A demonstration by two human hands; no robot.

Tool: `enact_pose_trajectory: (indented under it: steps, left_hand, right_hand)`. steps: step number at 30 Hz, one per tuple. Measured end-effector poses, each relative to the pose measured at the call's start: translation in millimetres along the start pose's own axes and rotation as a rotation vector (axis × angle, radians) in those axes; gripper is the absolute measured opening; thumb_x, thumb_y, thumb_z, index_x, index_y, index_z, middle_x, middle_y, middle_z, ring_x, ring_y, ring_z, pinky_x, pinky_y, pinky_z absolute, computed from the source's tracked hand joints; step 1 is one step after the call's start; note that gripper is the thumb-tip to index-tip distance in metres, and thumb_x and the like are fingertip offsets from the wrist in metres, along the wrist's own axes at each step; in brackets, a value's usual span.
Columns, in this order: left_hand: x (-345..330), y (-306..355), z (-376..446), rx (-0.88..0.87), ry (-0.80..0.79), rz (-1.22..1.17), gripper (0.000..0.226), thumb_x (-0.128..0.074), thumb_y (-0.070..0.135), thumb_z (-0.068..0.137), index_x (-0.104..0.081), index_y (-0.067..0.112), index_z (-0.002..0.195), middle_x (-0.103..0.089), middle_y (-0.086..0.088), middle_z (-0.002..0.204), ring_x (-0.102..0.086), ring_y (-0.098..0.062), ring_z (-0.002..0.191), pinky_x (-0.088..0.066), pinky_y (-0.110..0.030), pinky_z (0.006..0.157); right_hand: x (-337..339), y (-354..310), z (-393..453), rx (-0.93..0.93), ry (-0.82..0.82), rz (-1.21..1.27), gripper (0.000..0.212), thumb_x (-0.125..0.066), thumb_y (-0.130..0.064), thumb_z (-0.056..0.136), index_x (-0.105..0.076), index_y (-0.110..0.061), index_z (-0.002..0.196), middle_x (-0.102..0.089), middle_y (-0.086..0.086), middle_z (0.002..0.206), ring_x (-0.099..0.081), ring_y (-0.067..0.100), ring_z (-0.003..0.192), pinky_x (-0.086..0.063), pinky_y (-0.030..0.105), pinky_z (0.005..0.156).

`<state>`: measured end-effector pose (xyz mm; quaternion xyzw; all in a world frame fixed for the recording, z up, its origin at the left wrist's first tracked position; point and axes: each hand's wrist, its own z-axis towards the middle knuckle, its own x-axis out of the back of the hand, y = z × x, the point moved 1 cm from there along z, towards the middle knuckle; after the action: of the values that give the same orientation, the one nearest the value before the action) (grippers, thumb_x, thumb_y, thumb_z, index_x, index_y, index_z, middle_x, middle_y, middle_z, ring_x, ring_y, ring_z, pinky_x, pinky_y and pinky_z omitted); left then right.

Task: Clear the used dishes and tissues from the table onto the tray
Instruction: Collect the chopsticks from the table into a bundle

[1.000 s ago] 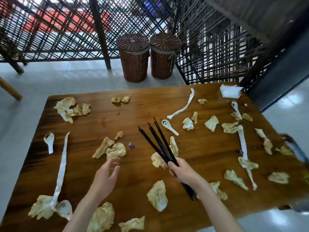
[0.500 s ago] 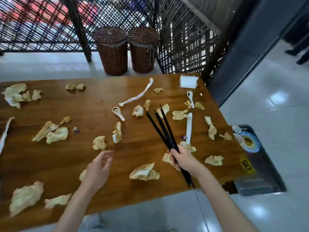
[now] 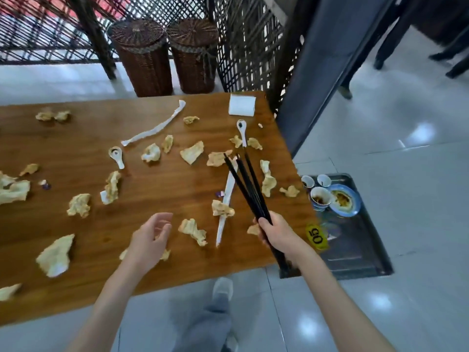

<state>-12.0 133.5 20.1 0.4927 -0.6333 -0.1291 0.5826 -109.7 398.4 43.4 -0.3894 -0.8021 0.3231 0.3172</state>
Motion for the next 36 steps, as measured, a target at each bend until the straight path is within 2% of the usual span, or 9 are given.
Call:
enact_pose_trajectory:
  steps: [3, 9, 14, 19, 22, 25, 29, 31, 36]
  left_hand:
    - [-28, 31, 12, -0.032, 0.007, 0.041, 0.024, -0.047, 0.023, 0.096, -0.054, 0.026, 0.119, -0.058, 0.008, 0.105, -0.054, -0.008, 0.094, -0.044, -0.016, 0.066]
    - [-87, 96, 44, -0.050, -0.020, 0.019, 0.026, -0.047, 0.023, 0.096, -0.053, 0.025, 0.122, -0.058, 0.006, 0.106, -0.054, -0.007, 0.091, -0.045, -0.015, 0.063]
    - [-128, 133, 50, -0.042, -0.053, 0.026, 0.026, -0.047, 0.025, 0.096, -0.052, 0.029, 0.121, -0.057, 0.006, 0.109, -0.054, -0.008, 0.091, -0.043, -0.012, 0.060]
    - [-191, 170, 43, -0.056, -0.014, 0.057, 0.024, -0.047, 0.027, 0.096, -0.054, 0.031, 0.119, -0.060, 0.008, 0.103, -0.055, -0.006, 0.091, -0.043, -0.016, 0.064]
    - [-229, 187, 30, -0.052, 0.008, 0.038, 0.020, -0.048, 0.029, 0.096, -0.053, 0.036, 0.113, -0.060, 0.013, 0.098, -0.056, 0.000, 0.084, -0.041, -0.012, 0.060]
    - [-268, 203, 9, -0.067, 0.095, 0.038, 0.018, -0.049, 0.027, 0.096, -0.052, 0.041, 0.106, -0.061, 0.013, 0.097, -0.055, 0.002, 0.082, -0.038, -0.010, 0.061]
    - [-322, 225, -21, -0.069, 0.163, 0.012, 0.018, -0.048, 0.025, 0.096, -0.053, 0.038, 0.107, -0.061, 0.012, 0.099, -0.056, -0.002, 0.089, -0.038, -0.011, 0.066]
    - [-345, 235, -33, -0.066, 0.174, 0.010, 0.018, -0.049, 0.023, 0.096, -0.054, 0.033, 0.111, -0.062, 0.010, 0.101, -0.056, -0.006, 0.092, -0.037, -0.011, 0.067]
    - [-401, 247, -48, -0.083, 0.157, 0.022, 0.024, -0.048, 0.022, 0.096, -0.054, 0.025, 0.119, -0.060, 0.010, 0.102, -0.053, -0.003, 0.091, -0.035, -0.007, 0.062]
  right_hand:
    - [40, 5, 9, 0.011, 0.002, 0.023, 0.020, -0.035, -0.015, 0.101, -0.051, -0.013, 0.090, -0.046, 0.000, 0.064, -0.041, 0.009, 0.047, -0.035, 0.020, 0.044]
    - [127, 14, 25, 0.003, 0.064, 0.080, 0.019, -0.034, -0.011, 0.100, -0.051, -0.015, 0.091, -0.047, -0.002, 0.069, -0.043, -0.003, 0.040, -0.036, 0.013, 0.040]
    - [187, 32, 35, 0.031, 0.102, 0.069, 0.022, -0.033, -0.008, 0.099, -0.049, -0.015, 0.086, -0.045, -0.001, 0.064, -0.039, -0.002, 0.038, -0.032, 0.012, 0.039]
    - [263, 76, 49, 0.045, 0.092, -0.004, 0.020, -0.034, -0.010, 0.099, -0.049, -0.016, 0.087, -0.044, -0.003, 0.061, -0.038, 0.003, 0.043, -0.032, 0.016, 0.042]
    - [302, 108, 56, 0.054, 0.065, -0.078, 0.019, -0.033, -0.011, 0.098, -0.048, -0.016, 0.089, -0.043, -0.002, 0.063, -0.035, 0.006, 0.048, -0.030, 0.020, 0.046]
    - [337, 140, 59, 0.063, 0.024, -0.154, 0.017, -0.034, -0.012, 0.098, -0.048, -0.017, 0.092, -0.045, -0.001, 0.066, -0.038, 0.011, 0.055, -0.031, 0.023, 0.050]
    - [374, 181, 61, 0.110, -0.023, -0.213, 0.017, -0.036, -0.012, 0.098, -0.048, -0.024, 0.103, -0.049, -0.001, 0.071, -0.041, 0.012, 0.059, -0.034, 0.025, 0.053]
    - [385, 202, 65, 0.117, -0.039, -0.220, 0.020, -0.036, -0.012, 0.097, -0.048, -0.027, 0.097, -0.049, -0.002, 0.070, -0.040, 0.012, 0.058, -0.034, 0.026, 0.053]
    - [402, 257, 82, 0.082, -0.059, -0.295, 0.020, -0.037, -0.014, 0.094, -0.051, -0.024, 0.084, -0.048, -0.005, 0.062, -0.041, 0.011, 0.053, -0.033, 0.027, 0.052]
